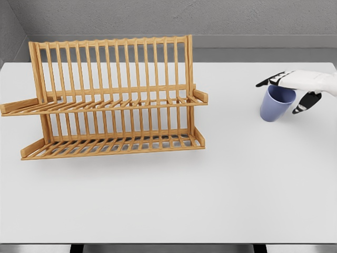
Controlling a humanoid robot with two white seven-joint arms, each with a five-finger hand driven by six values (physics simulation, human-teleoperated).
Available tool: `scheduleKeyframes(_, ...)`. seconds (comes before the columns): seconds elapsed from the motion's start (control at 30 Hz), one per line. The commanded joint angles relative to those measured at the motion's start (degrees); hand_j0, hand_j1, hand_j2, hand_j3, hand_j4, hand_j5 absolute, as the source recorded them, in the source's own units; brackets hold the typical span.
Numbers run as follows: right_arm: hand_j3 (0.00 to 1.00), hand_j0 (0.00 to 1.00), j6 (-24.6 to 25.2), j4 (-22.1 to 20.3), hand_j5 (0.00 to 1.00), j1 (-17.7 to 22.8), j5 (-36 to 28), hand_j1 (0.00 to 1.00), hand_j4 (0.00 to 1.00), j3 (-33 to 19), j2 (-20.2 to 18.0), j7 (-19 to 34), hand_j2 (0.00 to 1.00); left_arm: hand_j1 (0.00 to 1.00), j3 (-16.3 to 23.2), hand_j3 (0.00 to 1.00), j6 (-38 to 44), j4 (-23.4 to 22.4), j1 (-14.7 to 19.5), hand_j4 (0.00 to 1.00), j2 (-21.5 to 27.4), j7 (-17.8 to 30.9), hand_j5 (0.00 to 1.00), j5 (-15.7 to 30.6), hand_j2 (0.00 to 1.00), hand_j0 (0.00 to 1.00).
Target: Right arm put cup on second shelf
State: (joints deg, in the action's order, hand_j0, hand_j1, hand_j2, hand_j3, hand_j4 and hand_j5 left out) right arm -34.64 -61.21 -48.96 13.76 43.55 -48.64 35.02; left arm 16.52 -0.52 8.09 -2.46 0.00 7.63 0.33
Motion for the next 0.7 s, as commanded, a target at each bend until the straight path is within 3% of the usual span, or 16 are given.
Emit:
scheduleKeyframes(0.0, 1.00, 1.00, 0.19, 0.30, 1.00, 0.00, -0.31, 1.00, 1.00, 0.14, 0.03, -0.02, 1.00, 1.00, 0.00, 1.00, 0.00, 0.00, 0.00, 1.00, 0.00, 0.01, 1.00, 0.02, 1.00, 1.00)
scheduleKeyframes(0.07, 1.00, 1.00, 0.28, 0.22, 1.00, 0.00, -0.31, 1.00, 1.00, 0.14, 0.03, -0.02, 1.00, 1.00, 0.00, 1.00, 0.00, 0.00, 0.00, 1.00, 0.00, 0.01, 1.00, 0.02, 1.00, 1.00)
scheduleKeyframes(0.17, 0.77, 0.77, 0.28, 0.22, 0.77, 0.00, -0.31, 0.77, 0.77, 0.49, 0.03, -0.02, 0.77, 1.00, 0.00, 1.00, 0.00, 0.00, 0.00, 1.00, 0.00, 0.01, 1.00, 0.02, 1.00, 1.00)
scheduleKeyframes(0.67, 0.70, 0.70, 0.28, -0.40, 0.70, -0.62, -0.31, 0.70, 0.70, 0.49, 0.03, -0.02, 0.70, 1.00, 0.00, 1.00, 0.00, 0.00, 0.00, 1.00, 0.00, 0.01, 1.00, 0.02, 1.00, 1.00)
